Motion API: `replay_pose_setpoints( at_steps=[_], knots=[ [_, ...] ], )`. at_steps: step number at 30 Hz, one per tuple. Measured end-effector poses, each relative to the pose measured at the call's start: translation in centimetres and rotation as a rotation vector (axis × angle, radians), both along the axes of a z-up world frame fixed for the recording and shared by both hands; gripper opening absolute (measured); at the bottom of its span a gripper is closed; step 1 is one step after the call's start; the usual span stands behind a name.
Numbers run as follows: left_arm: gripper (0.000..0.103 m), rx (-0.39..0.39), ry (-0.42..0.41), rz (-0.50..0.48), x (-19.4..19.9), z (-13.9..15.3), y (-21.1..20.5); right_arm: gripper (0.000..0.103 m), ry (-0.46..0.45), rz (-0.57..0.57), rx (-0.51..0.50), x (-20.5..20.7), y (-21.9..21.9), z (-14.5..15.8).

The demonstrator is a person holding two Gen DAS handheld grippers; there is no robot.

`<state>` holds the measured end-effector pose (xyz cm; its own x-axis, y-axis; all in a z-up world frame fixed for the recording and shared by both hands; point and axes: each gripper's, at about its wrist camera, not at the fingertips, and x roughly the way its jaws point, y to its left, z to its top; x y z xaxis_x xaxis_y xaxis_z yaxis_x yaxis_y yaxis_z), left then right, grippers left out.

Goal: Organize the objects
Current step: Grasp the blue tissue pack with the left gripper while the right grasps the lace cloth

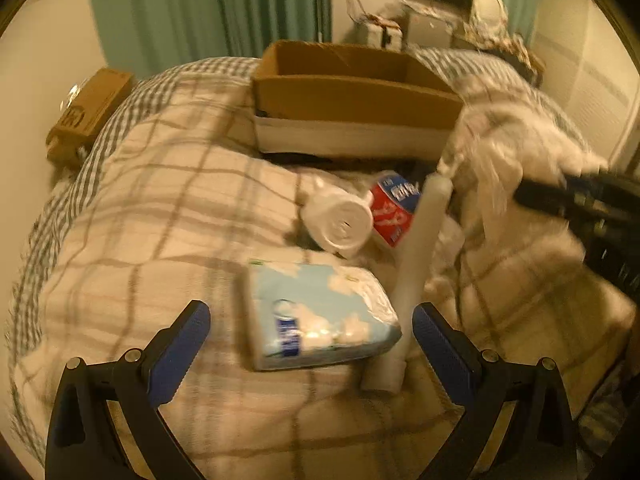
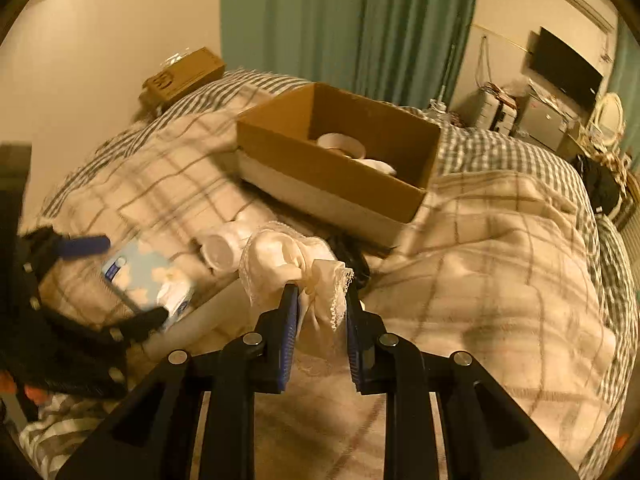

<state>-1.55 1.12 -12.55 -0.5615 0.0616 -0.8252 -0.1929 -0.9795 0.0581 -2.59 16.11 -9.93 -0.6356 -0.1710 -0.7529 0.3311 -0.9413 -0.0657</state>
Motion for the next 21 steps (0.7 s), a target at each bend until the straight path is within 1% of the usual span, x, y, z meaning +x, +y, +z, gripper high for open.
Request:
replay_pose_setpoints(
  at_steps=[2,4,5,6,11,16,21],
  knots=[
    [0.103,-0.038,-0.003,-0.012,-0.2,-0.7,0.7,0.022,-0.013,0.000,-0.004,-0.2,-0.1,-0.3],
    [0.097,-0.075,-0.005,-0.020,-0.2,-1.2,1.2,0.022,-0.016,0.007,-0.001,-0.4,-0.4,-0.2],
    [0.086,-0.076,-0.001,-0.029,0.0,-1.2,1.3,0.022,-0.013,0.012,0.000,-0.3,-0.6,-0.2],
    [0.079,-0.063,0.005,-0.035,0.1,-1.0,1.2,0.022,-0.010,0.013,0.000,-0.3,-0.5,-0.1],
    [0.076,0.016,0.015,-0.028,0.2,0.3,0.3,0.022,0.005,0.006,-0.008,0.0,-0.2,0.2],
    [0.076,0.128,0.054,-0.036,0.4,3.6,-0.2,0.022,0.050,0.011,-0.021,0.6,-0.1,1.5],
    [0.076,0.142,0.101,-0.062,-0.5,7.3,0.1,0.022,0.103,0.033,-0.025,0.5,0.0,4.4]
  ],
)
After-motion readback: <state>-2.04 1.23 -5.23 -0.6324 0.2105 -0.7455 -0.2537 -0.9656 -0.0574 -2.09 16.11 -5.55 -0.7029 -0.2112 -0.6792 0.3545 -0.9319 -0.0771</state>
